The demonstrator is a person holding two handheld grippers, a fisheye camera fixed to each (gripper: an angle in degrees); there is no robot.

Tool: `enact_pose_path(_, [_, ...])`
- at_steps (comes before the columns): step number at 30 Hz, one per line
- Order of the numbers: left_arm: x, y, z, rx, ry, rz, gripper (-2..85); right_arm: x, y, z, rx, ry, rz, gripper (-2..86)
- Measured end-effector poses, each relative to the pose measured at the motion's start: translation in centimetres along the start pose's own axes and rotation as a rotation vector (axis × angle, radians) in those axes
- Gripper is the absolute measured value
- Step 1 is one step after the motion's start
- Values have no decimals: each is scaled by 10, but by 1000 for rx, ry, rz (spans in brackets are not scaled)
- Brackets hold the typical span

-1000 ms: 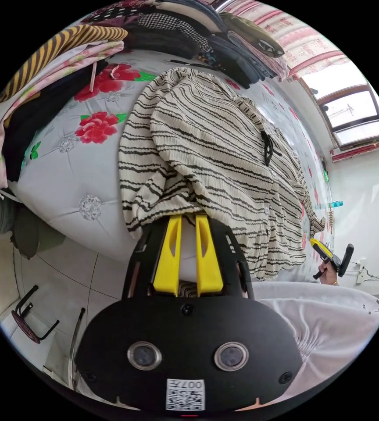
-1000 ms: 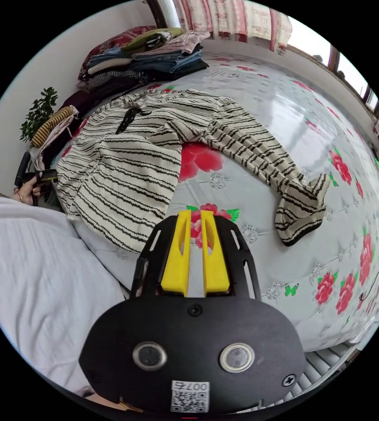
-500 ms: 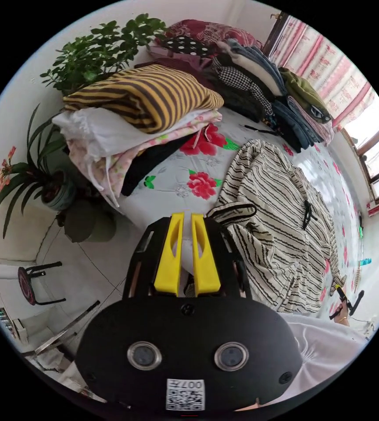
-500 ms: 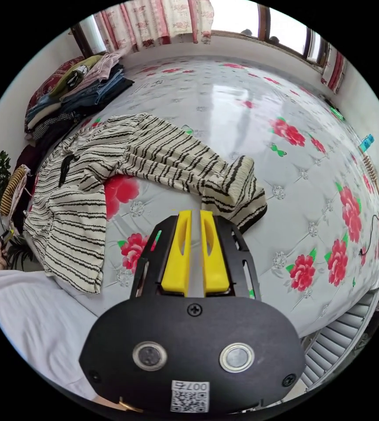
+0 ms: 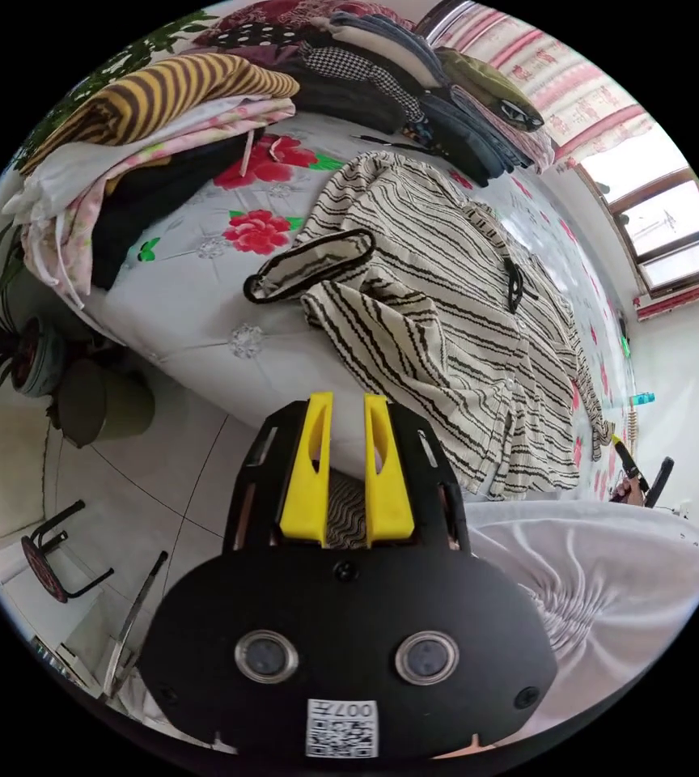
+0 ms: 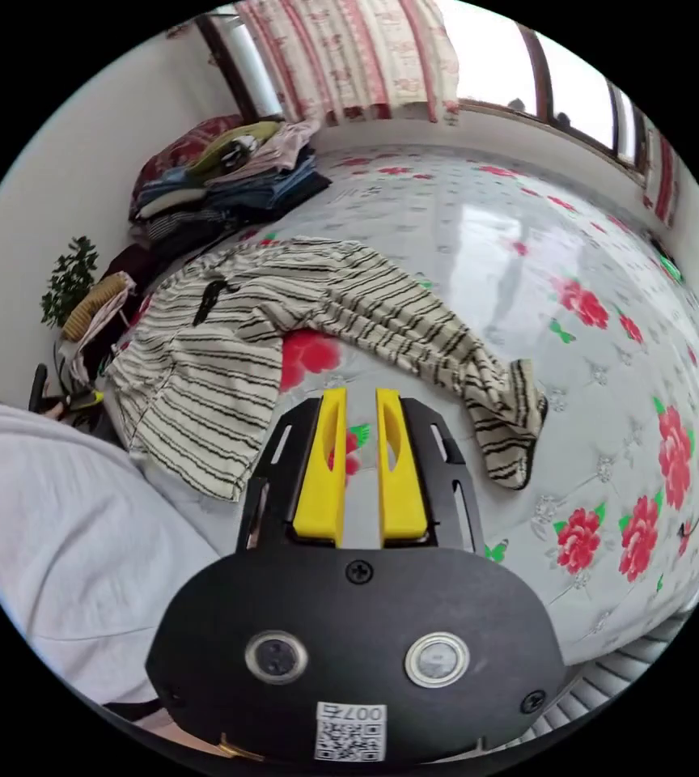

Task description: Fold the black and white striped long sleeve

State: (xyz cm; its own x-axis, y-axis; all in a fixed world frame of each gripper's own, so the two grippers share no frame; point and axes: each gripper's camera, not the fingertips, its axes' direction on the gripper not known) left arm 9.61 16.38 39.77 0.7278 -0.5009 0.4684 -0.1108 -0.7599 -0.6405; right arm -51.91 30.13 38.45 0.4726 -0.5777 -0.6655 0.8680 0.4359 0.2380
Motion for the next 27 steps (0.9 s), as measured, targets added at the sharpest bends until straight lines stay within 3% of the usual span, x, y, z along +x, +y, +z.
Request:
enact_pose_path(2, [6, -12, 3, 6, -6, 28, 71, -71, 7, 14, -45, -95, -156, 41])
enact_pose_path(7, [5, -46, 7, -17, -23, 42, 86, -152, 26, 28, -121, -200, -272, 60])
enact_pose_path(10, [3, -59, 17, -64, -30, 66, 88, -166, 33, 25, -161, -225, -277, 70])
enact_pose_path(15, [5, -58, 20, -112, -15, 118, 1, -173, 41, 20, -217, -157, -290, 78])
enact_pose_path(27, [-29, 27, -62, 45, 126, -60, -9, -228, 37, 43, -327, -109, -374, 14])
